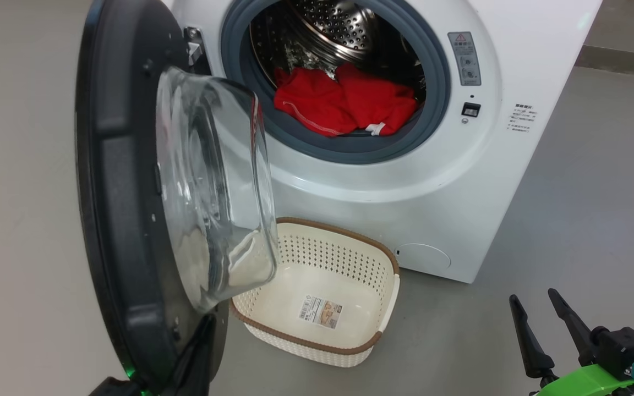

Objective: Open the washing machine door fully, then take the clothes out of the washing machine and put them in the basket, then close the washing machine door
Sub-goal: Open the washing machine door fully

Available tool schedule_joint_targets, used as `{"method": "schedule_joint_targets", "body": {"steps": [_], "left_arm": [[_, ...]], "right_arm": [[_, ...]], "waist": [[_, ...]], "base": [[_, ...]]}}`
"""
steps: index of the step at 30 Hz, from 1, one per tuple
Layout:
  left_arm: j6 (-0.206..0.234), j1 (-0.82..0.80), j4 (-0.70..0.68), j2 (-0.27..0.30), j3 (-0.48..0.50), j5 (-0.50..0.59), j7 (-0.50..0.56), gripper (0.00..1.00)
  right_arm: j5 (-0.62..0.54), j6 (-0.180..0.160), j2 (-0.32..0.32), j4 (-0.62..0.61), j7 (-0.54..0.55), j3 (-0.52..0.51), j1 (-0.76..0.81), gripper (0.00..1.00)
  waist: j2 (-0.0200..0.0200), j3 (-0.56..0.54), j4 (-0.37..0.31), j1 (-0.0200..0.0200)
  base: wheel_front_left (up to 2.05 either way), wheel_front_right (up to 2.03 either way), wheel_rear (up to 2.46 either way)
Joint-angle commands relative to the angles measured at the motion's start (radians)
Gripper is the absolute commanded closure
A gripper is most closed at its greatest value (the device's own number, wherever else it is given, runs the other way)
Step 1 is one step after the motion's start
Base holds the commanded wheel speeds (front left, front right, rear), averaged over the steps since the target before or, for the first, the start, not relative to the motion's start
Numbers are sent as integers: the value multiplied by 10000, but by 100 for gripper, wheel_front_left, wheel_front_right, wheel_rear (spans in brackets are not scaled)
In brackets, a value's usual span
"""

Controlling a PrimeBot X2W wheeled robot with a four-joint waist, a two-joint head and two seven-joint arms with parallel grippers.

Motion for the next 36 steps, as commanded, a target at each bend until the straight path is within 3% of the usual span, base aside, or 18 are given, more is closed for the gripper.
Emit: {"method": "schedule_joint_targets", "body": {"steps": [1,25,36], "left_arm": [[163,-245,-257,241,558,-17,-183,100],[679,96,-379,1007,3468,-28,-205,100],[216,-668,410,1461,4553,129,-206,100]], "right_arm": [[-93,16,-119,-293,-120,173,-364,0],[-153,16,-110,-544,-120,359,-490,0],[-146,16,-124,-596,-120,439,-501,0]], "waist": [[0,26,41,0],[0,103,339,0],[0,159,297,0]], "base": [[0,0,0],[0,0,0],[0,0,0]]}}
